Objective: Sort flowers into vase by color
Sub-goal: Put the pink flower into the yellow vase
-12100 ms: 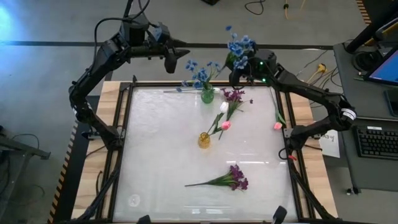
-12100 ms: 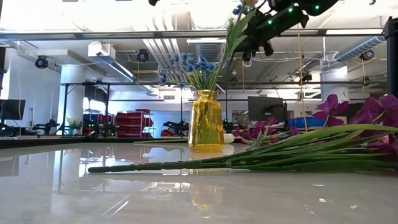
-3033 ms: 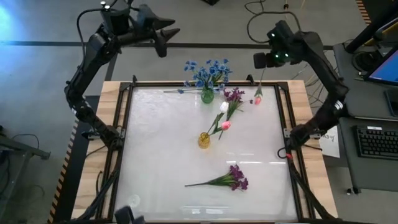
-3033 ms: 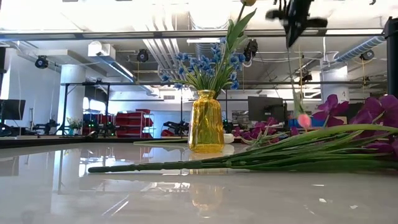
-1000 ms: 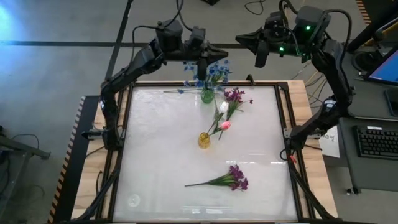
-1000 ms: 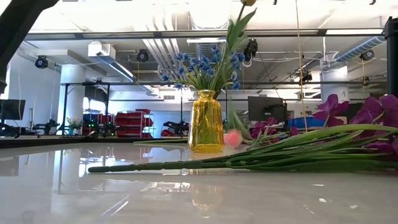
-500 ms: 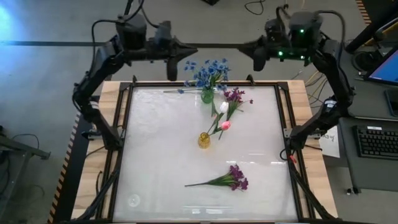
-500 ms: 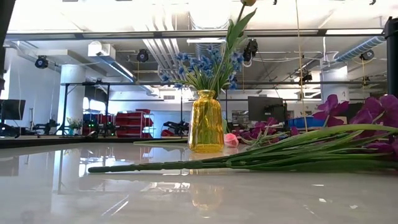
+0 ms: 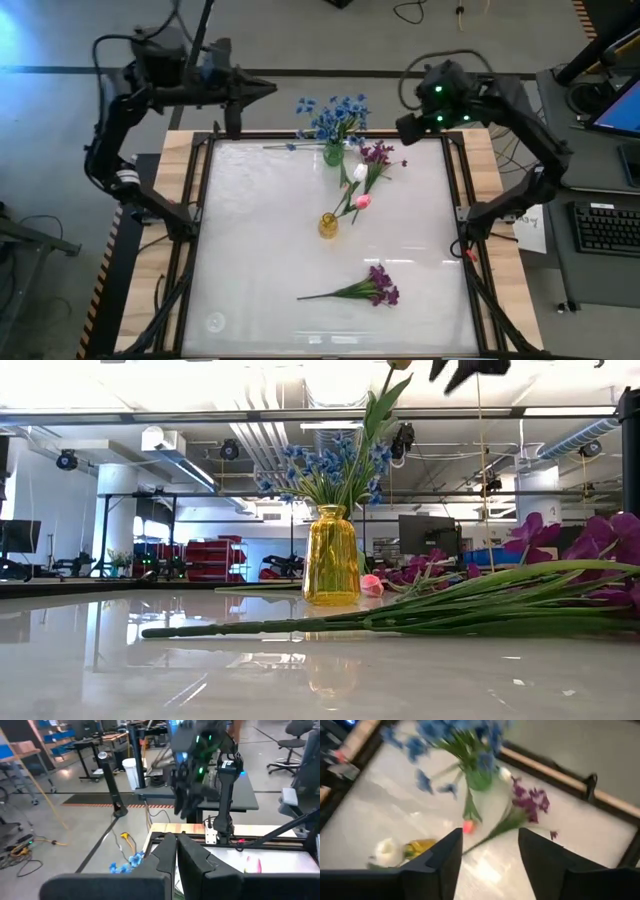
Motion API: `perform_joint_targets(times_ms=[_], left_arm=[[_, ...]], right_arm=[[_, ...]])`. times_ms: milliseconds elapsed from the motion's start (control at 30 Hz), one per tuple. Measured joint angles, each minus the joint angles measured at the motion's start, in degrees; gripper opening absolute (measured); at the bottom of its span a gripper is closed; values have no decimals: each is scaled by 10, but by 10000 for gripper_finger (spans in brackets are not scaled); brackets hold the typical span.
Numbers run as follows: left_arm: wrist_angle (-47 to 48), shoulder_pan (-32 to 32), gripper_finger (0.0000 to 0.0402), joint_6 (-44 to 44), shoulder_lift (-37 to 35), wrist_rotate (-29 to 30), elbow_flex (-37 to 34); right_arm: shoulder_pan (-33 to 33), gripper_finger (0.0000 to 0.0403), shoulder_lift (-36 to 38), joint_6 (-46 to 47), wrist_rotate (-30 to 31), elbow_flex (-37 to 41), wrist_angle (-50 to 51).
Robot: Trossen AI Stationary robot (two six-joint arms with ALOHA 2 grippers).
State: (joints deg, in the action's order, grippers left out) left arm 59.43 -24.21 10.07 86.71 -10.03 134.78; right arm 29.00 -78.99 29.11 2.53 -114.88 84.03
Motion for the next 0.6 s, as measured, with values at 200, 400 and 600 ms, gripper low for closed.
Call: perform_joint_targets(times_ms=[200,400,600], left_arm=[[9,0,0,9,-19,7,-8],[16,0,0,27,-24,7,-15],[31,0,0,29,-26,6,-49]], right_arm=[[0,216,22,18,-16,165,-46],[8,215,40,5,-51,353,-247],[6,215,64,3,-61,525,-471]])
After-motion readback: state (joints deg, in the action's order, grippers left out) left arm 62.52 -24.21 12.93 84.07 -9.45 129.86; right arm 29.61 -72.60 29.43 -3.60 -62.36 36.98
